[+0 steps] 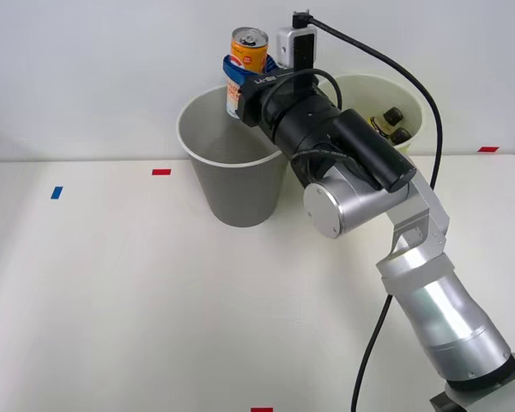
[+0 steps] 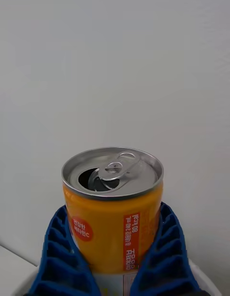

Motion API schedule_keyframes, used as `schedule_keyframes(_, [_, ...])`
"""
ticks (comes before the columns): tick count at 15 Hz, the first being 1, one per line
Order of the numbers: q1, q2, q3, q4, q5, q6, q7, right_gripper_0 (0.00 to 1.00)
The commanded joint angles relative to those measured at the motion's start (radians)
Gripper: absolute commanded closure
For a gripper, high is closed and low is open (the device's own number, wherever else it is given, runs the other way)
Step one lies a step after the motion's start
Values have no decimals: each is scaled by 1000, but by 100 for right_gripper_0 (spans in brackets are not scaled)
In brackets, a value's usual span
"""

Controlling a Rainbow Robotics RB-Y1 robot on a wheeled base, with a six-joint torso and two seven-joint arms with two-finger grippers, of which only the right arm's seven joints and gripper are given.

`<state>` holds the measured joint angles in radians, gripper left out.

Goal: Put cans in the gray bin, plastic bottles in the light green bin

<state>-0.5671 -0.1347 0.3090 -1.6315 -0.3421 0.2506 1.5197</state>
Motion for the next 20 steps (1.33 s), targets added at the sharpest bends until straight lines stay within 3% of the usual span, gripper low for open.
schedule_keyframes(1, [0, -10, 4, 1, -3, -2, -4, 13])
schedule_keyframes(2, [0, -13, 5, 1, -6, -2, -6, 0])
schedule_keyframes(6, [21, -26, 22, -1, -9, -36, -1, 0])
schedule_keyframes(9, [84, -39, 59, -8, -8, -157, 2, 0])
schedule_keyframes(12, [216, -72, 96, -77, 6, -278, 11, 0])
schedule_keyframes(16, [391, -168, 105, -260, 34, -297, 37, 0])
schedule_keyframes(20, [610, -217, 99, -300, 43, -545, 50, 0])
